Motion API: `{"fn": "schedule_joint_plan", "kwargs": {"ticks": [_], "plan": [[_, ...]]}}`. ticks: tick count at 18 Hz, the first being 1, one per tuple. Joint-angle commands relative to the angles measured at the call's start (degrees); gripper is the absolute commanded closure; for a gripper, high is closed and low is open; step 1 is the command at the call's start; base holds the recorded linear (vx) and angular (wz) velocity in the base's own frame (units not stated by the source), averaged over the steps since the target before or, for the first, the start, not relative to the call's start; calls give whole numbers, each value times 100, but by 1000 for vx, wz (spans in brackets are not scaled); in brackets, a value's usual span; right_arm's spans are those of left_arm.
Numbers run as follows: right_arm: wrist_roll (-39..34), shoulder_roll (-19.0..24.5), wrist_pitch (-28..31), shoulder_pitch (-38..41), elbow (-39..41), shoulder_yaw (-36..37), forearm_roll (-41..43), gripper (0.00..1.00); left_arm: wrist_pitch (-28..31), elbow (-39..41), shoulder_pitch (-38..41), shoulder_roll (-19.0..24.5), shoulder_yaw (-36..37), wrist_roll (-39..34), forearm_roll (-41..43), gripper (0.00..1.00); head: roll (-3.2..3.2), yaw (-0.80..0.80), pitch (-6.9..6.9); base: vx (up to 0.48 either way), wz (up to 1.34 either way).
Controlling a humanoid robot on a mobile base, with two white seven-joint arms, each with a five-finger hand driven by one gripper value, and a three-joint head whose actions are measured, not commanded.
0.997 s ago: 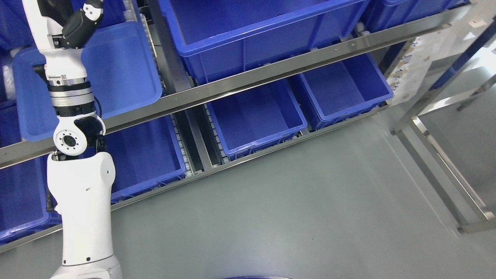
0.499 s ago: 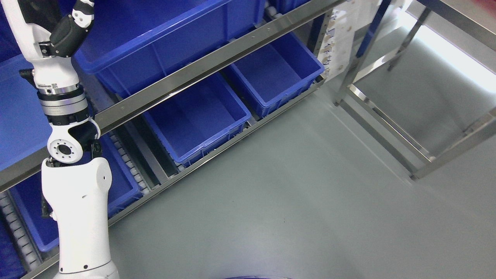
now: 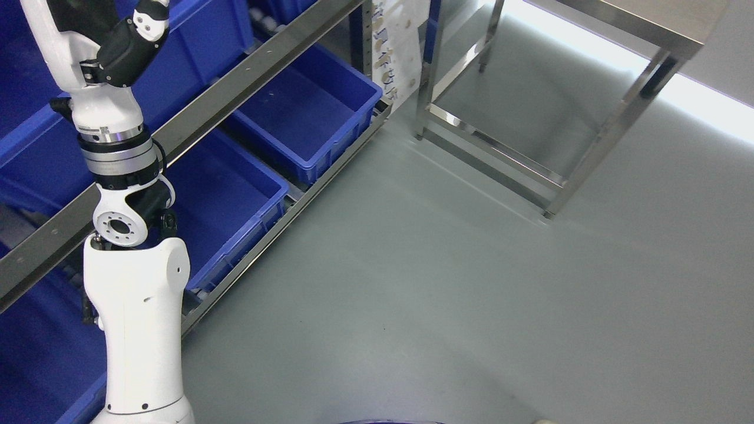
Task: Grab orange capacitor from left shelf to right desk
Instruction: 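Hold the capacitor raised in the left hand while turning toward the steel table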
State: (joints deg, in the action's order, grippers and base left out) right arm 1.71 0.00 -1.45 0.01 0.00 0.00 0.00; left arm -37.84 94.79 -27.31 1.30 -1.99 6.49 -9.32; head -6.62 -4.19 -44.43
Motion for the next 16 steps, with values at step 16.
{"fn": "schedule_joint_plan", "kwargs": {"ticks": [16], "plan": [[-4, -100, 5, 113, 100, 70, -26, 0, -171, 136, -2, -30, 884, -7, 0, 98, 0, 0, -1, 131, -498]]}}
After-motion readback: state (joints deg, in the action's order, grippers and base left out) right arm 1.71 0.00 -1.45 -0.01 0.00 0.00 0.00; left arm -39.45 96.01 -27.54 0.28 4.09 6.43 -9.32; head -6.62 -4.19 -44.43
